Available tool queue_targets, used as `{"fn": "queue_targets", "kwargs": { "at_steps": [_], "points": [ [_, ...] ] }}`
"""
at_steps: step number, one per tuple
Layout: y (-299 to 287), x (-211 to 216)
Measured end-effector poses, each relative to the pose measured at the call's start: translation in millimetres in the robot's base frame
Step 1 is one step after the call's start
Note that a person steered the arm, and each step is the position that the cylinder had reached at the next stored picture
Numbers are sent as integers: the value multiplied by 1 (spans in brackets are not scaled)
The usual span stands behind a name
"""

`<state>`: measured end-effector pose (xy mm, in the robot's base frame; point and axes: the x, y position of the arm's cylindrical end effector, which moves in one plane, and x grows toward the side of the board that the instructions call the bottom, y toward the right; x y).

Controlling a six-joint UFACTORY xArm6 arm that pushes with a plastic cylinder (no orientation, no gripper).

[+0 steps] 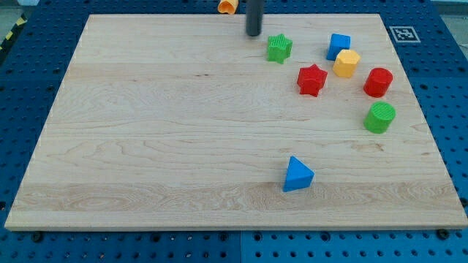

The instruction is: Push the green star towards the right center of the board

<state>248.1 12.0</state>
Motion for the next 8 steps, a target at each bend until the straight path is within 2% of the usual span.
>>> {"fn": "queue_targets", "kwargs": {
  "at_steps": [1, 2, 3, 4, 5, 6, 7, 8],
  "points": [
    [25, 85],
    [107, 193],
    [111, 193],
    [54, 125],
    [28, 46],
    [66, 27],
    [136, 120],
    [168, 180]
  ]
}}
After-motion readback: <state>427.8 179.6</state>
